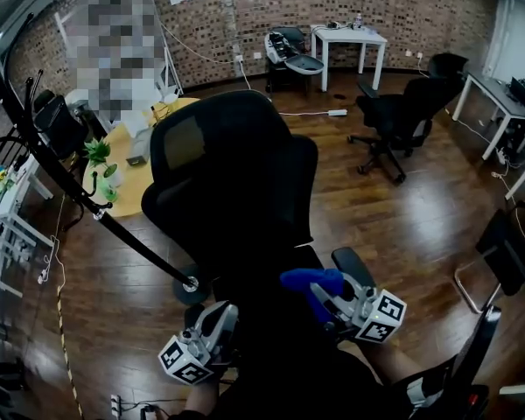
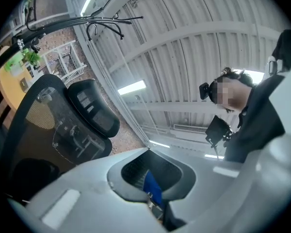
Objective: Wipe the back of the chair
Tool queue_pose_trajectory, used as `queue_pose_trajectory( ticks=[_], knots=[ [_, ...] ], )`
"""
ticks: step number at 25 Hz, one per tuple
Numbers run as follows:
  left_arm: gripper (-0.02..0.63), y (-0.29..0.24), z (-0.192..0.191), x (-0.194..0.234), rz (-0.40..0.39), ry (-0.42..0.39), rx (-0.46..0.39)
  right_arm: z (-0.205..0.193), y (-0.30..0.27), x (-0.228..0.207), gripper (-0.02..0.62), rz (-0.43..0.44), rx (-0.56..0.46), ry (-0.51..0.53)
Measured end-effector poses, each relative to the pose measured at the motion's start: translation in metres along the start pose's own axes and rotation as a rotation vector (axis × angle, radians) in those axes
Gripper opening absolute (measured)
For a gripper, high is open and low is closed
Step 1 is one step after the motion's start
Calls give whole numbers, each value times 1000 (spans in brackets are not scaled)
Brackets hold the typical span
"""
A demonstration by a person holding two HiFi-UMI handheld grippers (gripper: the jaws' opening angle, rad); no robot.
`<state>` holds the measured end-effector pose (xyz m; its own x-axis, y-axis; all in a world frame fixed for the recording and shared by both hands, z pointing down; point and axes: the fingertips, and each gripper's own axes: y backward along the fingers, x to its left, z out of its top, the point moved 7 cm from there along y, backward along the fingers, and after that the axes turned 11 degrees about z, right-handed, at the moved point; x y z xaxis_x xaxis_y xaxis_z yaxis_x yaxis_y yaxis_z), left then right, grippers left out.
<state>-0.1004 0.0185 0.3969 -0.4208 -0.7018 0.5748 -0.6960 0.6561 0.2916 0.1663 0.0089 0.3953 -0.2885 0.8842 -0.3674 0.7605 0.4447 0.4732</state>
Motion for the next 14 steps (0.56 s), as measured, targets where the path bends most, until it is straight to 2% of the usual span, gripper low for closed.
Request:
queue_pose_trajectory(
  ticks=[6,14],
  knots=[
    [-11,1,-1,-10,-15,-14,-25,-3,-3,5,37,10,26,1],
    [-11,8,0,-10,16,-19,-45,0,-14,8,37,64,40,3]
  ],
)
